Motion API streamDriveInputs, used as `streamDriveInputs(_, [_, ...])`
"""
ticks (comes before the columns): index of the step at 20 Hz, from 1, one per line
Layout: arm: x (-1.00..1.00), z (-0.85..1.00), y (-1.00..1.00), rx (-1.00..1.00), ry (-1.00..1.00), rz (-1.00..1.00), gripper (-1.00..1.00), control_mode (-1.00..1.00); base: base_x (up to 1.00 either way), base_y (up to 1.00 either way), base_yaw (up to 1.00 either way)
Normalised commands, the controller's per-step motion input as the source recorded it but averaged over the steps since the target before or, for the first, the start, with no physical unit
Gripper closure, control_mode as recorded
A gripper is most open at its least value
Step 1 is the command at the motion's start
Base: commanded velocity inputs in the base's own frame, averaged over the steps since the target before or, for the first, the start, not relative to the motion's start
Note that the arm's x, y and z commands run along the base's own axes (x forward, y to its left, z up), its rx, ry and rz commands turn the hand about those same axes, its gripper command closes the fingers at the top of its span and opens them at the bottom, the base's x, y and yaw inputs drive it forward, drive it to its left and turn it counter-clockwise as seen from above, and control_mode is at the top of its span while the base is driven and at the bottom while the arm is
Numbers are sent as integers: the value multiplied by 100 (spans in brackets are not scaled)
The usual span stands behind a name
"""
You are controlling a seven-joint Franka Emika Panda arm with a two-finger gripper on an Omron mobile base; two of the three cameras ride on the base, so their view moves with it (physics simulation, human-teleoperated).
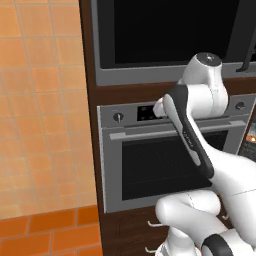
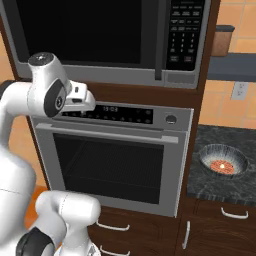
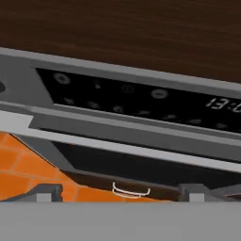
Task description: Open the microwave, place the bowl with waffle inside the microwave, then close the microwave door and turn it on.
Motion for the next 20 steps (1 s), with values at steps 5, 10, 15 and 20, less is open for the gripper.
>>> streamDriveInputs(5, [-5, 58, -5, 0, -40, -1, -100, -100, 0, 0, 0])
streamDriveInputs(10, [-1, 43, -9, 0, -32, -1, -100, -100, 0, 0, 0])
streamDriveInputs(15, [0, 41, -21, 0, -19, -7, -100, -100, 0, 0, 0])
streamDriveInputs(20, [-1, 42, -55, 5, -9, -15, -100, -100, 0, 0, 0])
